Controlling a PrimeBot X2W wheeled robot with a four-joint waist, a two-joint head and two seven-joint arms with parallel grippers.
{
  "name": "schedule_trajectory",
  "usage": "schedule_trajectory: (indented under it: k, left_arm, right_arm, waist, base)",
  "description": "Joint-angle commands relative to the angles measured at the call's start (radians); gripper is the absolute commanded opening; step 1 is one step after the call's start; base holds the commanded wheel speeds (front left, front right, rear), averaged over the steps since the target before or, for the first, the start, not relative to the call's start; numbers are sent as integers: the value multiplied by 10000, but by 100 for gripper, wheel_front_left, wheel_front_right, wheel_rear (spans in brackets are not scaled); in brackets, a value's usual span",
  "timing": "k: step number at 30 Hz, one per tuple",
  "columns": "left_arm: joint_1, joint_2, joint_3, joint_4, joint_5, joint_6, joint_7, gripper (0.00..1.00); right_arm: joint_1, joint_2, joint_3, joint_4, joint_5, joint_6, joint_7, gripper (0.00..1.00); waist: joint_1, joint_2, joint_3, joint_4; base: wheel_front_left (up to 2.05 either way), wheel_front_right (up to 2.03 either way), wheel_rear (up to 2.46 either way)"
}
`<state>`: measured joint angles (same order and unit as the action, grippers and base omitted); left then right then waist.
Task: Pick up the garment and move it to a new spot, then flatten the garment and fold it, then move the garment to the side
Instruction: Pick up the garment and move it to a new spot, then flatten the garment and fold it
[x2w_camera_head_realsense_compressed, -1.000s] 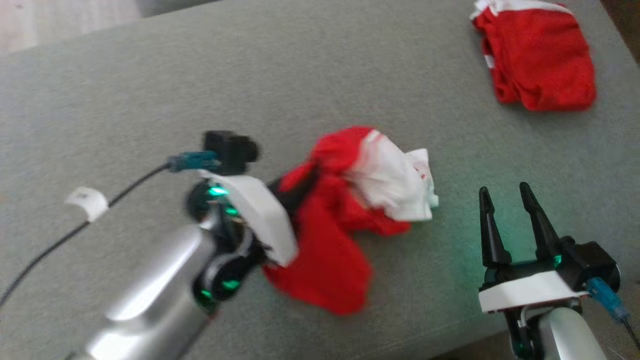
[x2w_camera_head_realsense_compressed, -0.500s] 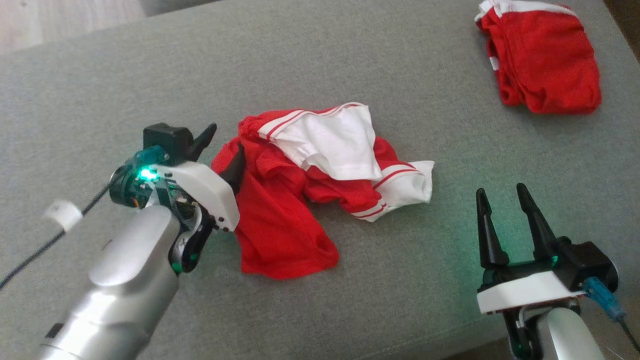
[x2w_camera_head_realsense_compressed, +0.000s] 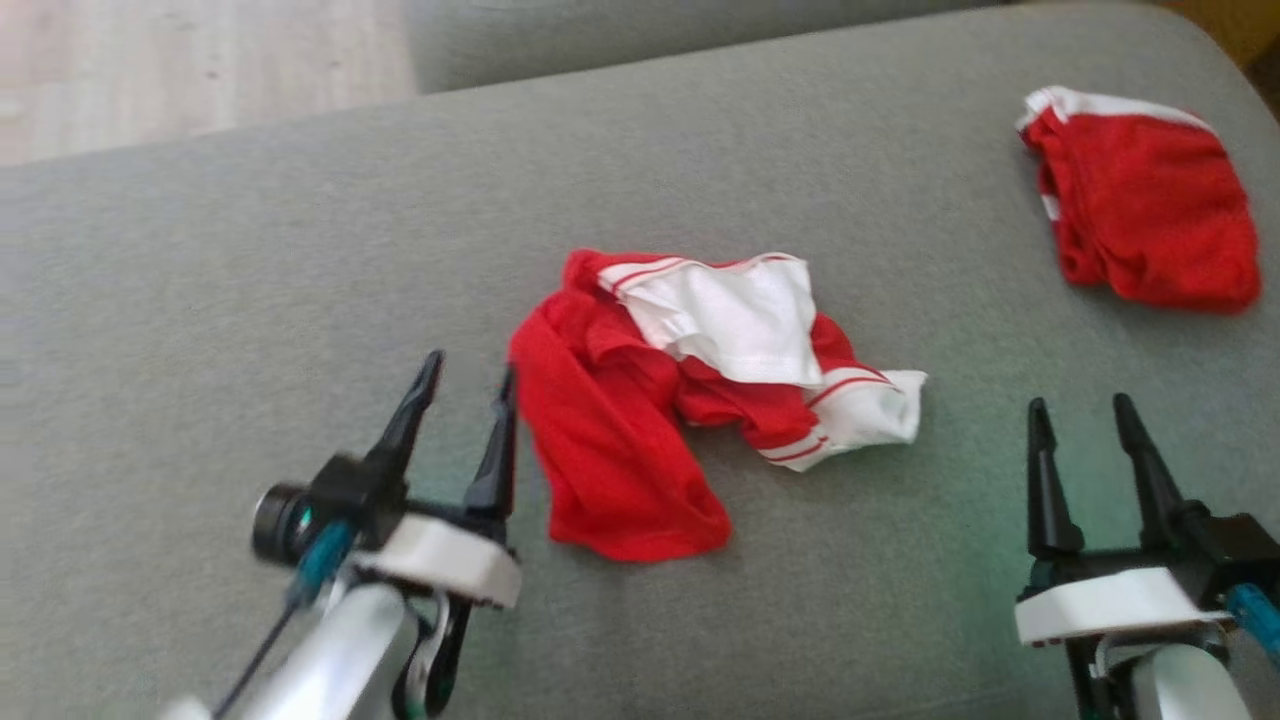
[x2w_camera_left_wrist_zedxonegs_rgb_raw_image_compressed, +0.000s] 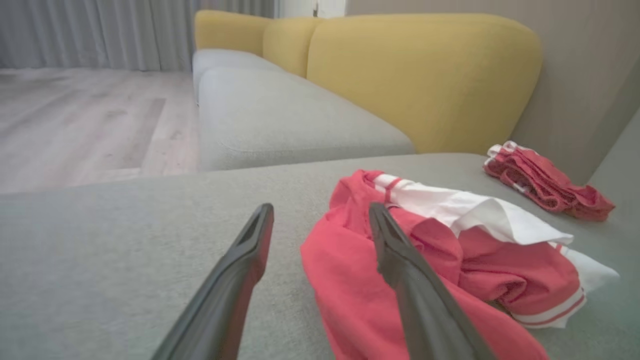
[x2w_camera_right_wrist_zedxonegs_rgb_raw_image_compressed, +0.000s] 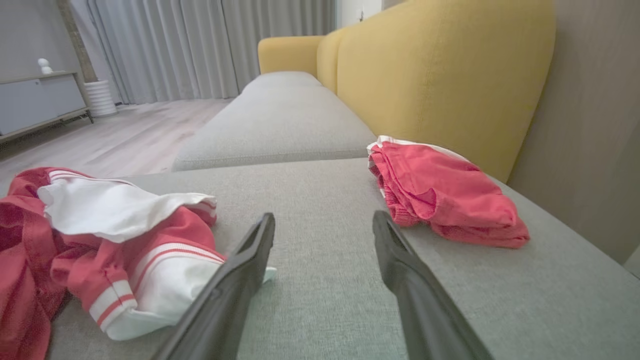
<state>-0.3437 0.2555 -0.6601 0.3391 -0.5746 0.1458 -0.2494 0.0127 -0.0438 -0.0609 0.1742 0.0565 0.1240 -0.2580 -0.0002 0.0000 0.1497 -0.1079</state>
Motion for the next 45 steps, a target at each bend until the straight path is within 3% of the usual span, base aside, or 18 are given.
schedule_trajectory:
  k: [1,5,12,23,32,45]
  left_arm:
    - [-89,146,663,-559,251,146,-116,100]
    - [1492,-62,1700,-1654,1191,300,-120,100]
    - [3474,-751,3429,-2637,2498,-123,-122,100]
    - [4726,-1633,5060,-2560,3792,-1381,-123,100]
    - [4819,-1890,5501,-2284,4104,-1900,-123,100]
    - [4746,-2038,5703,-2191,4242,-2157,-124,100]
  right_arm:
    - [-99,-64,150,-333,-108,67,-38,100]
    - [-22,-64,-114,-320,-174,67,-38,100]
    - [361,-64,-347,-124,-247,67,-38,100]
    - [731,-64,-110,407,-315,67,-38,100]
    - [694,-64,6,527,-291,67,-38,100]
    - [641,-64,132,521,-318,67,-38,100]
  waist:
    - [2,0,-196,237]
    - [2,0,-422,542]
    - [2,0,-976,1046]
    - [2,0,-1437,1342]
    - [2,0,-1459,1466]
    - [2,0,-1313,1444]
  base:
    - [0,0,0]
    - [0,0,0]
    - [0,0,0]
    - [0,0,0]
    - [0,0,0]
    - [0,0,0]
